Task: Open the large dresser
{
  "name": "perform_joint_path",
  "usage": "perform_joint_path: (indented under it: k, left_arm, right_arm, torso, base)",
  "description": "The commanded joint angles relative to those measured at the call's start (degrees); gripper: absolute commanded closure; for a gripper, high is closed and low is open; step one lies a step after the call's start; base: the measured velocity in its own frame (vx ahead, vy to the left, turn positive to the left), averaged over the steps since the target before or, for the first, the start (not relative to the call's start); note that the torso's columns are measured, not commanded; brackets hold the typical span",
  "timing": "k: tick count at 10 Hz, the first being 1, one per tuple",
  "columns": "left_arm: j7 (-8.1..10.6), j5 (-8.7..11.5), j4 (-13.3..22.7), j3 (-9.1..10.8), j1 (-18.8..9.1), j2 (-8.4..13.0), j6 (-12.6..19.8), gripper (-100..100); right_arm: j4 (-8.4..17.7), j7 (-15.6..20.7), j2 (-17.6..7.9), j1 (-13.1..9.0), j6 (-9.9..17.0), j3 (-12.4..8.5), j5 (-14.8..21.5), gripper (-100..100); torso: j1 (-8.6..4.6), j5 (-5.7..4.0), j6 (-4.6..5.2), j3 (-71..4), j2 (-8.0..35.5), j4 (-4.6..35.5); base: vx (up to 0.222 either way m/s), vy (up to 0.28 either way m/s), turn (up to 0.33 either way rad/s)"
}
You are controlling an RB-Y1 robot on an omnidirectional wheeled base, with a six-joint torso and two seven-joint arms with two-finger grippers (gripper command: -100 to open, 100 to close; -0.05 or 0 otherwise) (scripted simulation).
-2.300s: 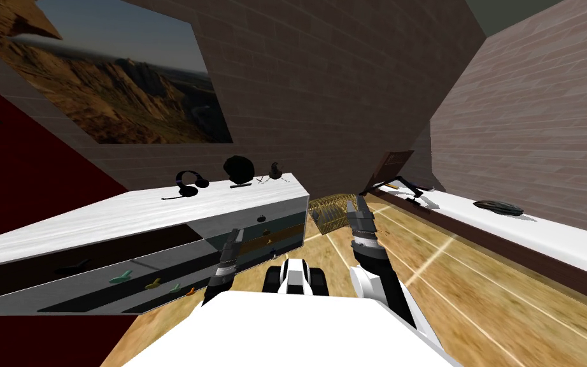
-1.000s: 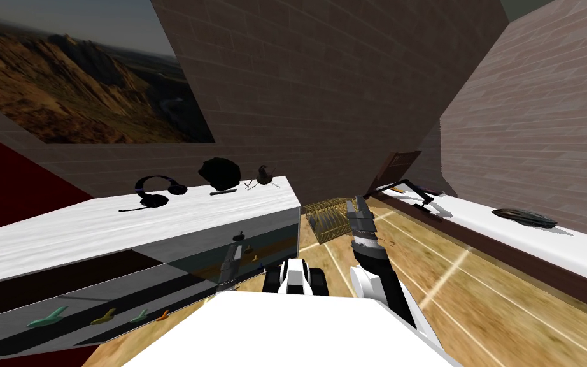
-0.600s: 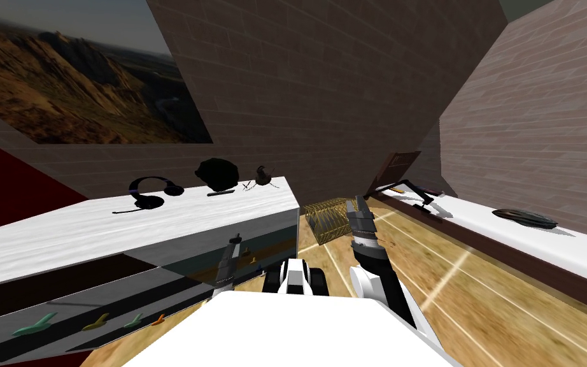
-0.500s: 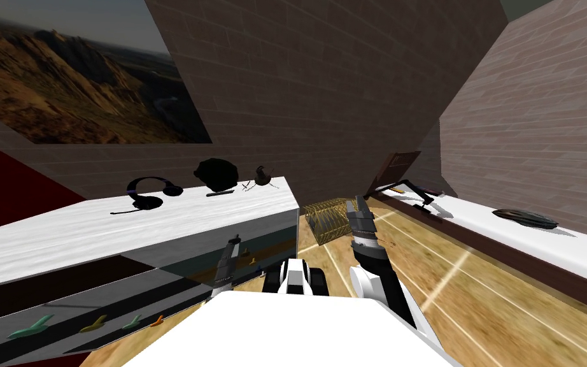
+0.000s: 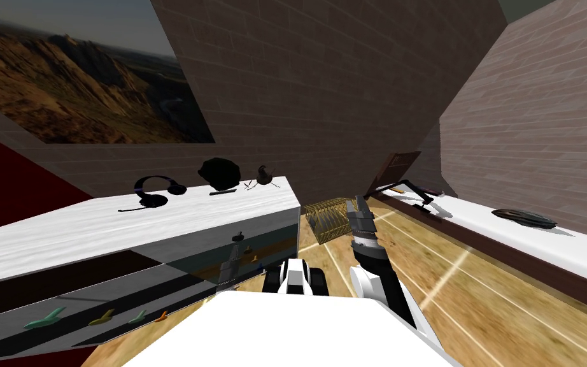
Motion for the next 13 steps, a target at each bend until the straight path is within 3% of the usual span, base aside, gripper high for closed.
perform_joint_path:
  k: [1,2,9,10,13]
  left_arm:
    - [-0.04,0.23,-0.87,0.4,0.32,2.8,0.55,-100]
    - [-0.08,0.53,-1.97,0.93,0.73,3.73,1.36,-100]
    - [-0.41,2.67,-8.59,4.67,3.1,2.93,8.81,-100]
    - [-0.43,2.46,-8.24,4.31,2.94,3.01,8.1,-100]
    - [0.9,3.41,-12.3,5.37,4.48,4.63,11.32,-100]
  right_arm:
    - [0.0,0.0,0.0,0.0,0.0,0.0,0.0,0]
    - [0.0,0.0,0.0,0.01,0.0,0.0,0.0,0]
    - [0.0,0.0,0.01,0.01,0.0,0.01,0.0,0]
    - [0.0,0.0,0.01,0.01,0.0,0.01,0.0,0]
    - [0.0,0.0,0.0,0.01,0.0,0.0,0.0,0]
  torso:
    - [-0.04,-0.01,-0.01,-0.06,-0.08,-0.03]
    - [-0.07,-0.01,-0.01,-0.06,-0.09,-0.04]
    - [0.16,0.06,-0.01,0.06,0.09,0.02]
    - [0.08,0.04,0.0,0.02,0.04,0.0]
    - [0.07,0.03,0.0,-0.03,-0.05,-0.03]
  base:
    - [0.014,-0.029,0.023]
    - [0.027,-0.058,0.05]
    - [0.033,-0.112,0.059]
    - [0.014,-0.041,0.015]
    - [0.062,-0.028,-0.011]
